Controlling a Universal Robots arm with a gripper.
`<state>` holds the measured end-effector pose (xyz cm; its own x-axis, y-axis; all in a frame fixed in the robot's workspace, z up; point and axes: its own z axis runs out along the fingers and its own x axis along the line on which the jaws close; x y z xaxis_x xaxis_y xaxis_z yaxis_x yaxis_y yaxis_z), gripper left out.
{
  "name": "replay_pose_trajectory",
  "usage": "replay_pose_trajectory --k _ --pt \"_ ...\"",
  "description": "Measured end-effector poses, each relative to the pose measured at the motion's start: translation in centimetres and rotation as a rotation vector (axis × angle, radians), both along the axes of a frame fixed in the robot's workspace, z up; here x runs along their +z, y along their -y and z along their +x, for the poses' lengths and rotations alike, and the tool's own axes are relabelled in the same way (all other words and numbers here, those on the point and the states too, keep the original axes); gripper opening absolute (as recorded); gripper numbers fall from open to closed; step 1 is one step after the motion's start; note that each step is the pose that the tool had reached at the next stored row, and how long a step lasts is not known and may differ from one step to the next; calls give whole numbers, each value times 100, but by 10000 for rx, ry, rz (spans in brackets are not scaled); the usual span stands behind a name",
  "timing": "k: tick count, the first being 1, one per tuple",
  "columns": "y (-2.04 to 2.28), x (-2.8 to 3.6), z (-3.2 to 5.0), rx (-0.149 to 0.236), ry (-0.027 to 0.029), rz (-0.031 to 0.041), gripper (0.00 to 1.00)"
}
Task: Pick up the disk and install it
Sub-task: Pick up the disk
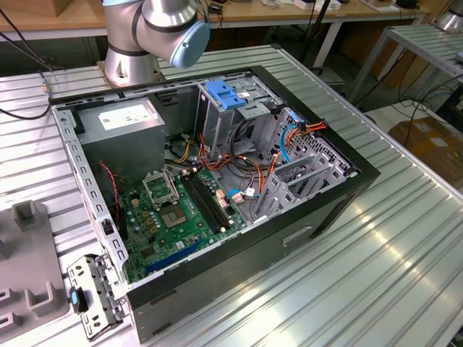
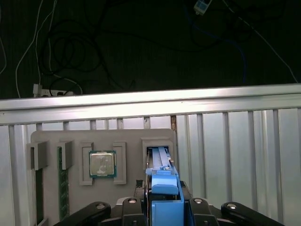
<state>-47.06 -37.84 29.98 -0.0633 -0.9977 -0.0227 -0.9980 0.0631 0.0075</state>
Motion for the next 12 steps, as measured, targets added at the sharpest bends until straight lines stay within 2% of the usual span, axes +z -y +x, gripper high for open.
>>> replay_pose_trajectory --k 8,12 --pt "0 64 0 0 4 0 37" --pt "0 122 0 0 9 0 37"
